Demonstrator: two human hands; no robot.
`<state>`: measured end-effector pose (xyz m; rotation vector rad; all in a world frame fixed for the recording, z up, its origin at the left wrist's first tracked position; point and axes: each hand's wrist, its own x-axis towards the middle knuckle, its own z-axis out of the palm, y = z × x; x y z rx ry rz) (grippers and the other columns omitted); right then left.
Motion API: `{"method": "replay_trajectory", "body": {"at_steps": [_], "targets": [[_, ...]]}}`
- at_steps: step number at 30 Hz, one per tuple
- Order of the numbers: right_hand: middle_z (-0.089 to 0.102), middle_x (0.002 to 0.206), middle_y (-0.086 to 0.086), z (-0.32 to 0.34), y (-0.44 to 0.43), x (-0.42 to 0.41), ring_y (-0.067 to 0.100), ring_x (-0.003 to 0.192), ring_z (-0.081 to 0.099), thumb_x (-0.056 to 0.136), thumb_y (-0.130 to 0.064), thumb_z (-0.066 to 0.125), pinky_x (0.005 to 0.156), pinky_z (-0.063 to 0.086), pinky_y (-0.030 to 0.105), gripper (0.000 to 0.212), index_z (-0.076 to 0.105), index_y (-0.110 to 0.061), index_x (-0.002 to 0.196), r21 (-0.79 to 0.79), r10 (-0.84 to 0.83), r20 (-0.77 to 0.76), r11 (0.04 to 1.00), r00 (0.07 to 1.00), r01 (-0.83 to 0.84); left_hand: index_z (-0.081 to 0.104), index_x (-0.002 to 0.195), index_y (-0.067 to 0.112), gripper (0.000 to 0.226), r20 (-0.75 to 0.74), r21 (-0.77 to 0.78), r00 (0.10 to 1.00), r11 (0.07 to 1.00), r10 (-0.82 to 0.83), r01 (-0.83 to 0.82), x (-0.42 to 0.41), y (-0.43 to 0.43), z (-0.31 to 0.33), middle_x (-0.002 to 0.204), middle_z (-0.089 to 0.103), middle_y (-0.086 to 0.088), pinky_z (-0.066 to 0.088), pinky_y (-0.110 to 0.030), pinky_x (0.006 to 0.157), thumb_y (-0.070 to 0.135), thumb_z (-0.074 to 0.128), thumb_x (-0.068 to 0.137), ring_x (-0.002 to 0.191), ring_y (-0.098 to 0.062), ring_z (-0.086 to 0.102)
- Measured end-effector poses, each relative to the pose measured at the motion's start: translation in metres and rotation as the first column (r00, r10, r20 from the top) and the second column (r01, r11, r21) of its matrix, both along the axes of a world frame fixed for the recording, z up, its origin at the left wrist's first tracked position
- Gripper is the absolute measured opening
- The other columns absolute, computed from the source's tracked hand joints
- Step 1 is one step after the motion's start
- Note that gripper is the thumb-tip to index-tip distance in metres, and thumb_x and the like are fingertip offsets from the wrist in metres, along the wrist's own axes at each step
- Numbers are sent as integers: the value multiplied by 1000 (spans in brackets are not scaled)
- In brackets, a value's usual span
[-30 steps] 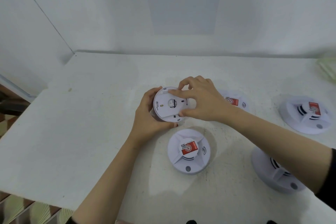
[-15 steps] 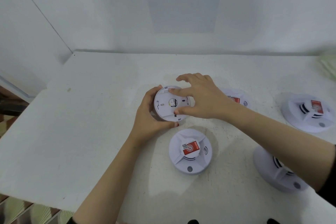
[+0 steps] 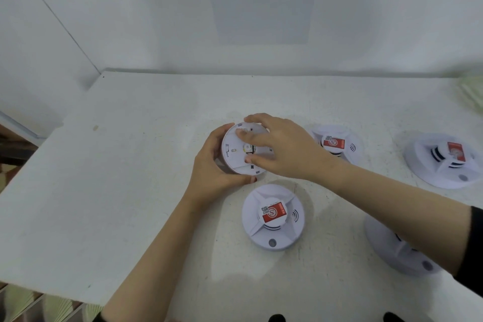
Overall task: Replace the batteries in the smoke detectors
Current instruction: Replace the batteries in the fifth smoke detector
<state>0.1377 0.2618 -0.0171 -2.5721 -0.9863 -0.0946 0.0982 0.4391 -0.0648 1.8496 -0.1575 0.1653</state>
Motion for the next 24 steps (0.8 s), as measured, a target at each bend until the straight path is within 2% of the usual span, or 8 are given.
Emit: {"method": "replay_trajectory", "body": {"at_steps": [3, 6, 12, 15, 19, 24], "targets": [[42, 142, 6, 3, -2, 3, 24, 118, 49, 84, -45, 63, 91, 43, 37, 54, 53, -23, 132, -51, 17, -21, 999, 1000, -18, 50, 130, 27, 94, -6, 1, 1000, 1000, -1, 1, 0, 0, 1, 126, 59, 11, 54, -41, 90, 10, 94, 48, 118, -14, 57], [47, 139, 5, 5, -3, 4, 23, 116, 52, 77, -43, 71, 89, 43, 34, 57, 56, -23, 129, -3, 20, -24, 1000, 999, -20, 51, 130, 26, 95, -19, 2, 1000, 1000, 2, -2, 1, 1, 2, 127, 59, 11, 54, -42, 91, 8, 94, 48, 118, -13, 58], [51, 138, 8, -2, -3, 4, 25, 122, 53, 73, -39, 77, 96, 43, 37, 65, 56, -10, 127, 54, 15, 0, 998, 1000, -15, 51, 129, 27, 96, -35, -20, 999, 999, 42, -43, 1, 0, -1, 125, 61, 11, 54, -41, 91, 18, 95, 44, 116, -12, 59], [55, 132, 9, -1, -3, 5, 27, 114, 57, 70, -38, 78, 91, 48, 39, 65, 56, -6, 122, 71, 18, 10, 997, 1000, -19, 52, 127, 31, 94, -41, -30, 998, 998, 55, -57, 0, -1, 0, 125, 62, 9, 53, -44, 92, 23, 93, 43, 116, -13, 60], [58, 125, 10, -1, -1, 7, 27, 106, 60, 68, -40, 78, 85, 49, 37, 65, 58, -4, 117, 66, 24, 29, 997, 999, -26, 54, 122, 33, 91, -64, -23, 994, 995, 92, -94, -2, -4, 3, 119, 65, 13, 54, -32, 87, 23, 92, 41, 111, -7, 62], [60, 117, 13, -1, 3, 7, 30, 94, 62, 64, -49, 67, 75, 53, 40, 67, 59, 0, 109, 32, 28, 70, 999, 997, -30, 55, 120, 31, 86, -72, 0, 987, 990, 143, -144, -5, -8, 5, 112, 67, 14, 56, -25, 80, 6, 94, 47, 105, -3, 64]]}}
